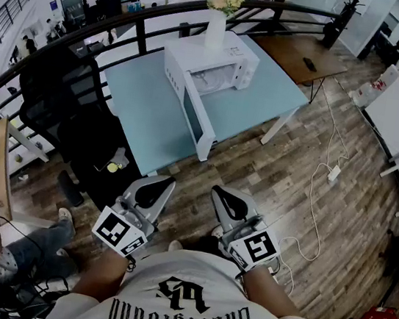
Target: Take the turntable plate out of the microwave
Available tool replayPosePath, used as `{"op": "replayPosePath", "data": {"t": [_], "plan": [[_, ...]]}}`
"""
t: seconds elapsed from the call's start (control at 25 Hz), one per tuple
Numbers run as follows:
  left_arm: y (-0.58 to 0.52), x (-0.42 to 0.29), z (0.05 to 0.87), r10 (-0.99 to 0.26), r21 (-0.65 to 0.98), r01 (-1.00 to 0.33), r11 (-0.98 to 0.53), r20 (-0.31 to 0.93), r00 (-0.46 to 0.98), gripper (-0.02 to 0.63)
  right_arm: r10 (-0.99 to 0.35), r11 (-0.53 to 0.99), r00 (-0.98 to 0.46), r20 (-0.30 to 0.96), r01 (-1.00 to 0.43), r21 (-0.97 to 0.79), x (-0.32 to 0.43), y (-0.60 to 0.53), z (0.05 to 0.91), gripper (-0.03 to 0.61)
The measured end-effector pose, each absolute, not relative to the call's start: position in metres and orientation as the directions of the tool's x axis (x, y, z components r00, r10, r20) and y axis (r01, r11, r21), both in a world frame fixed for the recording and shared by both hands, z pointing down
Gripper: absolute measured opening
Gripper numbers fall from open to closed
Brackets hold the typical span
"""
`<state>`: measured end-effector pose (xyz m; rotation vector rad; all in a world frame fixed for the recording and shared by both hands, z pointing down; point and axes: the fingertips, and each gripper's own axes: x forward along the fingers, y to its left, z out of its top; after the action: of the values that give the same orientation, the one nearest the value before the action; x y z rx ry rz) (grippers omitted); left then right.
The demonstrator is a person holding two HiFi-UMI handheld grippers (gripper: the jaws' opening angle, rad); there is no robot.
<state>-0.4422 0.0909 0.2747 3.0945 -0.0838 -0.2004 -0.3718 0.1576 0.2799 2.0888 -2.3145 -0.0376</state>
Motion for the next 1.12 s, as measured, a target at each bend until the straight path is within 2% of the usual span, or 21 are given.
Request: {"op": "replayPosePath", "data": {"t": [0.56, 1.12], "plan": [[0.075, -0.379, 0.290, -0.071, 0.068, -0.064, -0.996, -0.100, 0.992, 0.051, -0.990, 0.126, -0.128, 0.064, -0.992, -0.031, -0.308, 0.138, 0.309, 0.003], [0.084, -0.224, 0.308, -0.064, 0.096, -0.056, -0.994, -0.074, 0.995, 0.051, -0.985, 0.144, -0.145, 0.098, -0.989, -0.022, -0.164, 0.158, 0.318, 0.003]]}}
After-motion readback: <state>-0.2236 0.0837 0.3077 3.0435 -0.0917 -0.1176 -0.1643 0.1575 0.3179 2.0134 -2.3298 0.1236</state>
